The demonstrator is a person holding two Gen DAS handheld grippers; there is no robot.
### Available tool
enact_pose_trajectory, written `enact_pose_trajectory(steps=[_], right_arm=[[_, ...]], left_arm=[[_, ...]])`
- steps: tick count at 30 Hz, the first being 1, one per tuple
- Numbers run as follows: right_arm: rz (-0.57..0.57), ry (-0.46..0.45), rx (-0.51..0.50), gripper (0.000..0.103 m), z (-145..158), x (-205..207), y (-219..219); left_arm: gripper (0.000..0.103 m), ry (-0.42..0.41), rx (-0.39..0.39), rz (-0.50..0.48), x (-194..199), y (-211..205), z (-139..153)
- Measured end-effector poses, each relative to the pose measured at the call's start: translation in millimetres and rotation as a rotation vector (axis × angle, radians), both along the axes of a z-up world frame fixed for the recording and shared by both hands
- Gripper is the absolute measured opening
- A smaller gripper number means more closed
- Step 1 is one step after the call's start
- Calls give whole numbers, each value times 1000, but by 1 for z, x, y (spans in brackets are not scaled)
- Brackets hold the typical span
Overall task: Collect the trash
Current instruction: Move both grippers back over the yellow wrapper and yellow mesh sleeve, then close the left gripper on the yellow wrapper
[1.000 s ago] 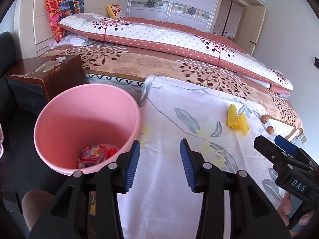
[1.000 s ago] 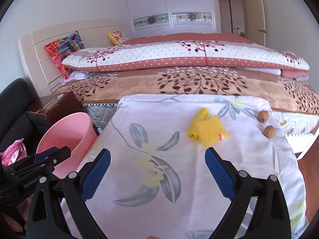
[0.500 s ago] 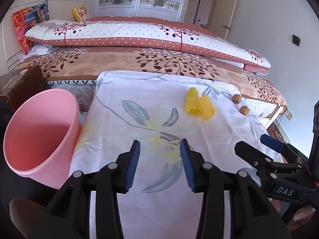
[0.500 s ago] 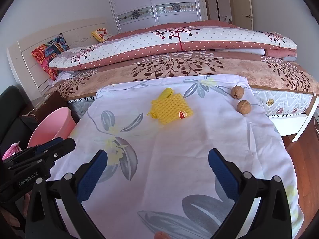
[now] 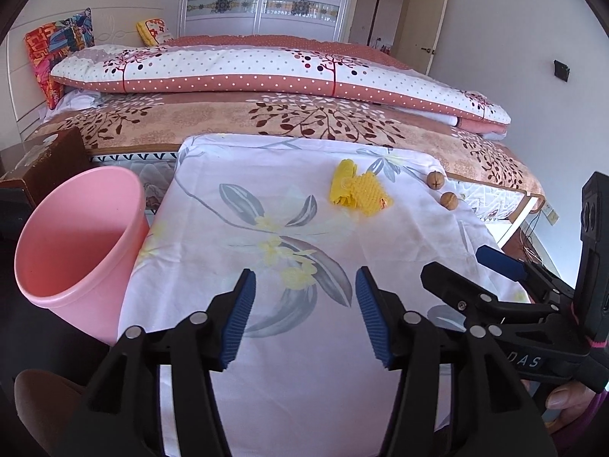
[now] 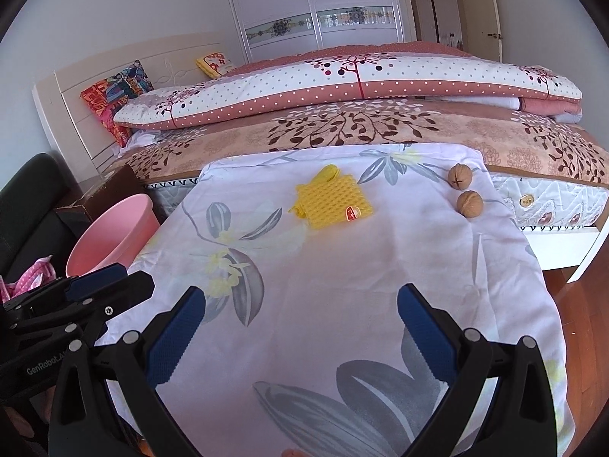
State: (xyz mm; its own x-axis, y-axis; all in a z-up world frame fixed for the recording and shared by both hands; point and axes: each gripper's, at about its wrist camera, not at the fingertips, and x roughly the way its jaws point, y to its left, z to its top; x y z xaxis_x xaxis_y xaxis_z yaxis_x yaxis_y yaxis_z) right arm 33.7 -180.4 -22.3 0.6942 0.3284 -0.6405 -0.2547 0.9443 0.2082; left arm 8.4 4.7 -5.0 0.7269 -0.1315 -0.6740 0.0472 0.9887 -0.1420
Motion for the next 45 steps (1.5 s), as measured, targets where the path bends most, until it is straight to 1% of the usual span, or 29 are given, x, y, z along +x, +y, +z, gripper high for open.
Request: enact_pose_trajectory(steps=[1,2,4,7,11,13,14,15,16,20,21,22,24,28,30,34,36,39,43,45], right_arm=[[-9,12,4,99,1,2,-2],[-15,23,16,99,2,4,-5],[-32,42,33,94,3,11,-9],[-63,60,38,92,3,21,-15],[-107,59,23,89,4,36,-19],[-119,75,11,79,2,47,-19],[-125,88,3,77,1,54,-18],[-126,101,1,73,-1,61,-18],[-130,111,-1,71,-3,67,-18],[-177,150,24,67,-6,90,-35],[-182,159,27,65,-6,96,-39],[-179,166,29,62,-6,101,-40],[-151,167,29,61,-6,109,-38],[-46,172,-2,61,-11,120,-15],[0,182,-26,61,-17,124,-3],[47,201,-51,61,-27,133,11],[64,209,-55,60,-31,137,16],[80,212,-67,57,-33,138,18],[81,225,-64,57,-38,137,14],[74,227,-64,57,-39,137,11]], left_arm=[[66,-1,-5,-1,0,1,2],[68,0,-9,-5,1,1,5],[68,-2,-3,-24,5,-1,9],[68,-2,16,-82,18,-6,12],[68,-30,49,-129,38,-13,17],[68,-25,46,-155,54,-14,16],[68,-24,41,-162,61,-14,15],[67,-20,36,-166,69,-13,14],[64,-14,30,-171,78,-12,12],[54,13,7,-194,108,-10,2],[51,17,8,-201,116,-10,0],[48,22,8,-209,123,-10,-3],[43,40,5,-224,140,-13,-7],[38,91,-7,-251,175,-21,-13],[38,128,-7,-275,192,-27,-15],[38,189,12,-321,220,-44,-24],[38,229,17,-315,233,-49,-32],[38,292,-6,-323,249,-52,-43],[38,325,24,-321,261,-59,-56],[38,343,21,-314,264,-61,-62]])
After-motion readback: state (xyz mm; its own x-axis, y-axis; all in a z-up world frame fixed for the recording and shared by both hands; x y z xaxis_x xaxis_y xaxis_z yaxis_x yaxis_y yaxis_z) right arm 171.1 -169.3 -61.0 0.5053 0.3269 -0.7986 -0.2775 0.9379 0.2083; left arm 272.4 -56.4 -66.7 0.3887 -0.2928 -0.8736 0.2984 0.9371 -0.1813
